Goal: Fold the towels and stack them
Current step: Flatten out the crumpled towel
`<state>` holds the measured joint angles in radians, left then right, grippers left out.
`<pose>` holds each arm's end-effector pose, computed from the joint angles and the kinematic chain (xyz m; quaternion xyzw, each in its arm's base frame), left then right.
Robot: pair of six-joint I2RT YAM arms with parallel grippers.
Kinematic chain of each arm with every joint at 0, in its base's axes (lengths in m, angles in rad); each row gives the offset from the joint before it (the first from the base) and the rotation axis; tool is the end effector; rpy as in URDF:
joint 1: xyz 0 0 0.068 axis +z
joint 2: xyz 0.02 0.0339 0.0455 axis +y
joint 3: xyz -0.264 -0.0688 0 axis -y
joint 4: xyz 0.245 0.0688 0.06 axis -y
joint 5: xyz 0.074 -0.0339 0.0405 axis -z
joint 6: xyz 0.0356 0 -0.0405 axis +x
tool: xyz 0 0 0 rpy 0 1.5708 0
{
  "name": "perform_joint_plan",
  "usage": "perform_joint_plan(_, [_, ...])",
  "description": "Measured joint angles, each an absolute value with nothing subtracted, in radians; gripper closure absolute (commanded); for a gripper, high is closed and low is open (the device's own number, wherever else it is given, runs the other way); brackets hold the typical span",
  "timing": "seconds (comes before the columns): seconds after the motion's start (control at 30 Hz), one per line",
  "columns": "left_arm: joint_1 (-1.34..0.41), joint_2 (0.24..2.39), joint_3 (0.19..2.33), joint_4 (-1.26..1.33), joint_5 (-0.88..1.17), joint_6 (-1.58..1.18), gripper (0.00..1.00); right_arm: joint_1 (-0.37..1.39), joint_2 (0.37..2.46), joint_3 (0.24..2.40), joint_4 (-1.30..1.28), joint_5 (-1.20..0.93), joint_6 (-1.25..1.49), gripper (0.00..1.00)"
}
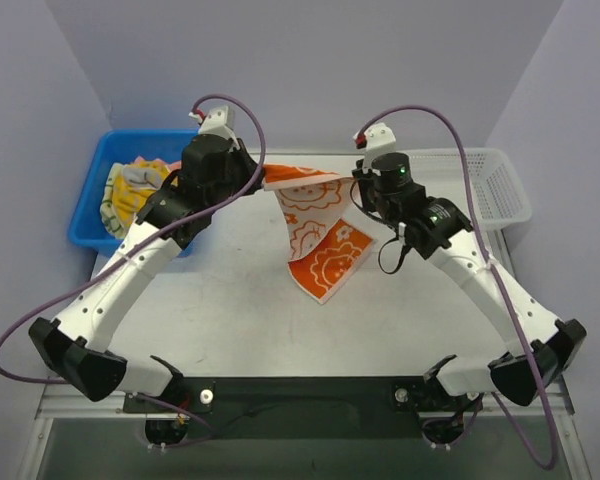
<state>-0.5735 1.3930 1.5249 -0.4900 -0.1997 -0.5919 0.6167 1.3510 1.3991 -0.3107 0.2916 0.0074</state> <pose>0.2645 -0.1624 0.4269 -0.0643 0.8171 -0.2436 0.5185 0.2577 0.1702 0.4148 -0.1512 0.7755 0.0751 0.6083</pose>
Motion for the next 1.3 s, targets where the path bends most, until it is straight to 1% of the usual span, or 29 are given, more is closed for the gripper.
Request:
perform_joint_plan(0.13, [-0.574,1.358,1.646,-0.506,-0.173,-0.572,1.0,0.617,1.285,1.507,-0.318,0.268,-0.09,1.0])
perform_joint_plan(0.27, [-0.574,1.327,1.741,-0.521,-0.154,-0.577,1.0,0.618,1.205,1.563,-0.329,0.183,-0.151,1.0])
perform_joint_plan(0.5, [-0.578,1.242,1.763,-0.548,-0.082,-0.62,1.0,0.624,1.075,1.571,-0.387,0.017,-0.162,1.0])
perform_joint_plan(0.73, [-0.597,1.05,1.61,-0.518,0.049,-0.71,1.0,0.625,0.923,1.574,-0.437,-0.166,-0.161,1.0])
perform_joint_plan(0.93, [-0.615,0.901,1.458,-0.445,0.14,-0.837,1.0,0.629,0.859,1.59,-0.478,-0.276,-0.149,1.0])
perform_joint_plan(1.13, [-0.614,0.888,1.359,-0.388,0.118,-0.903,1.0,0.629,0.898,1.594,-0.492,-0.243,-0.134,1.0])
perform_joint_plan(1.23, [-0.602,0.938,1.267,-0.348,0.054,-0.911,1.0,0.62,0.981,1.596,-0.49,-0.171,-0.136,1.0])
perform_joint_plan(1.3, [-0.57,1.007,1.201,-0.315,0.026,-0.918,1.0,0.585,1.067,1.597,-0.485,-0.144,-0.136,1.0])
